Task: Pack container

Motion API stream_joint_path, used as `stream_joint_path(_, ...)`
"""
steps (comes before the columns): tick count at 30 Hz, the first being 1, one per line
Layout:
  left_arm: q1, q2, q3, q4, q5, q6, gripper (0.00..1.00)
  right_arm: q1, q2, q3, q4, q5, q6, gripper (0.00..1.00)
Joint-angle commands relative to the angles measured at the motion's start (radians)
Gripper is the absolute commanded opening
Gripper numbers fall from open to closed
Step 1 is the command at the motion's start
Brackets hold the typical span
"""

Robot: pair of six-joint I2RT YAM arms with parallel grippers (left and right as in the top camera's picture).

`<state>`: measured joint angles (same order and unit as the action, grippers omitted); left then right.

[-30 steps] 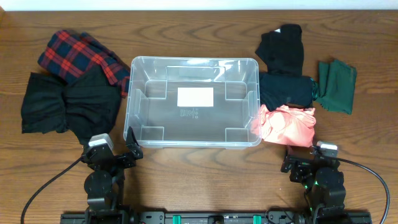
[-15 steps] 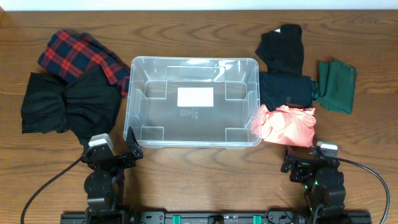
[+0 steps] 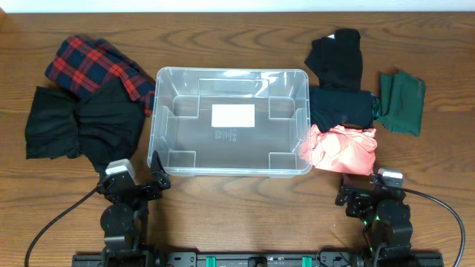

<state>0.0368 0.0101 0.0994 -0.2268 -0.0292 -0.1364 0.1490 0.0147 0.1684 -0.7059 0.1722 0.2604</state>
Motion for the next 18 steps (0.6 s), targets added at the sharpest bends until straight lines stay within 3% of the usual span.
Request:
stream_joint_path(1, 0.001, -0.003, -0.026, -0.011, 0.010, 0.003, 0.98, -0.006, -0.008, -0.005, -0.002, 0.003, 0.016, 0.99)
stream_joint_path(6, 0.001, 0.018, -0.024, -0.015, 0.075, -0.012, 0.98, -0.006, -0.008, -0.005, -0.002, 0.003, 0.016, 0.99)
stream_joint_path(10, 0.001, 0.042, 0.038, -0.034, 0.073, -0.157, 0.98, -0.006, -0.008, -0.005, -0.002, 0.003, 0.016, 0.99)
stream_joint_path(14, 0.002, 0.141, 0.229, -0.104, 0.033, -0.200, 0.98, -0.006, -0.008, -0.005, -0.002, 0.003, 0.016, 0.99)
stream_joint_path(18, 0.002, 0.372, 0.526, -0.254, -0.059, -0.203, 0.98, -0.006, -0.008, -0.005, -0.001, 0.003, 0.016, 0.99)
